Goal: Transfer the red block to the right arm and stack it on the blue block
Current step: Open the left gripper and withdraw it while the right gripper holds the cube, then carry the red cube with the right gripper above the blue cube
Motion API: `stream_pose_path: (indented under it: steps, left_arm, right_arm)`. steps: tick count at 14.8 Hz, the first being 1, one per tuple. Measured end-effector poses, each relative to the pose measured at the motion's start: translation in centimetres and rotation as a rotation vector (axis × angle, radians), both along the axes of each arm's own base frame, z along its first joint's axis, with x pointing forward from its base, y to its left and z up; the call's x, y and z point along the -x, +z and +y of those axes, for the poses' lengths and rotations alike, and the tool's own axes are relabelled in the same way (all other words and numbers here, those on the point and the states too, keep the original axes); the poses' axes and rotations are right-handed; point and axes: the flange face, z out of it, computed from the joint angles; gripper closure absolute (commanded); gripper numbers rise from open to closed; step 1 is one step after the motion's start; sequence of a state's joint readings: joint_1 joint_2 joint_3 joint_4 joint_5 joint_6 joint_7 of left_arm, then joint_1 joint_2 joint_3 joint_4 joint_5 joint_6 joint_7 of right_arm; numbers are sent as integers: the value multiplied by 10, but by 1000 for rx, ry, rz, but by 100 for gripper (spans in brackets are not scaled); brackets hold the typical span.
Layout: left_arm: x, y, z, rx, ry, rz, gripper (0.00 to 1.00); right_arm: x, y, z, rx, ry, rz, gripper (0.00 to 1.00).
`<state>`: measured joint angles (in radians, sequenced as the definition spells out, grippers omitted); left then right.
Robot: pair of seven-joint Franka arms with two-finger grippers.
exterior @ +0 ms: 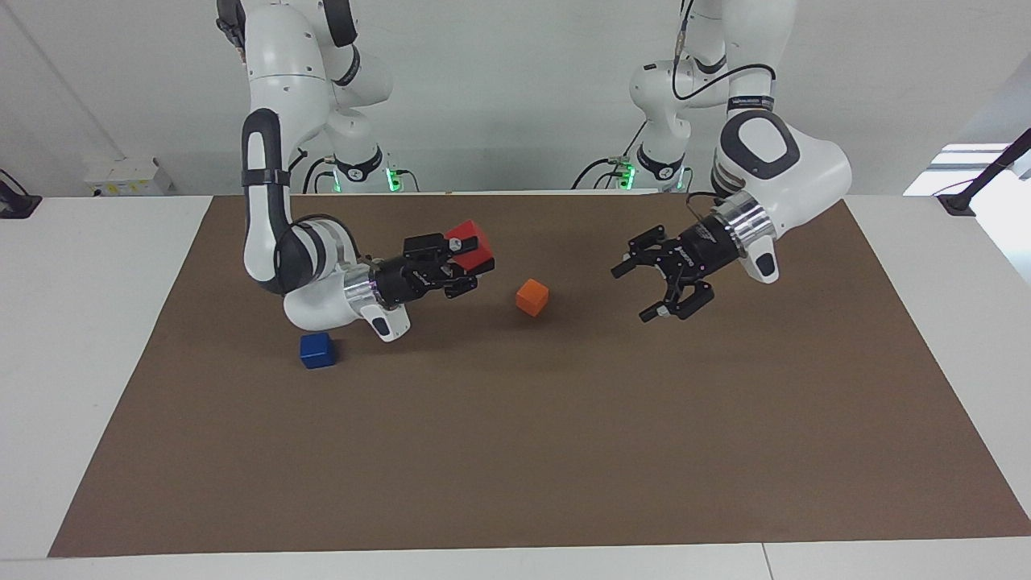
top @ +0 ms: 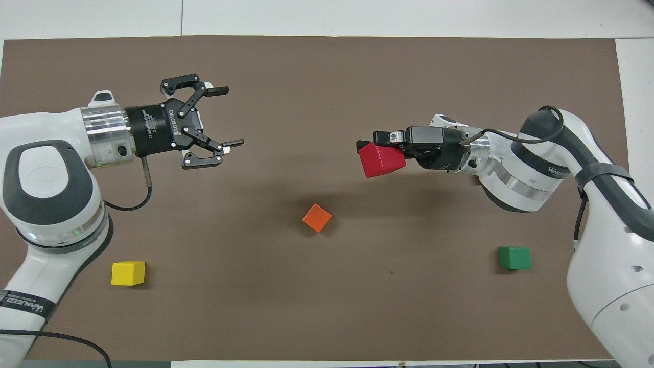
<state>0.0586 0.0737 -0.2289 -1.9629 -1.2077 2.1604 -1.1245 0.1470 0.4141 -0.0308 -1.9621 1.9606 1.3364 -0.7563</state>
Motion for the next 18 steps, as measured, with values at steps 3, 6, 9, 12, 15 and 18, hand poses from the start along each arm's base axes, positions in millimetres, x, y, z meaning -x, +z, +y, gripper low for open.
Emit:
stream_pose_path:
  steps: [3,6,9,12,15,18]
  left_arm:
    - [0,-7,39,-123,-109,-60,0]
    - [4,-12,71,-196,-203,-108,0]
    - [10,-13,89,-312,-385,-182,0]
    - [18,-8,94,-488,-704,-284,0]
    - [24,-9,105,-595,-920,-333,0]
    - [26,-10,118,-733,-1140,-351,0]
  right_arm:
    - [0,0,0,0,0,1,100]
    - [-4,17,-4,47,-17,49,100]
    - [-8,55,-11,158,-50,91,100]
    - [-9,113,-24,374,-66,136,100]
    - [5,162,-36,561,-83,157,100]
    - [17,186,-50,837,-84,157,100]
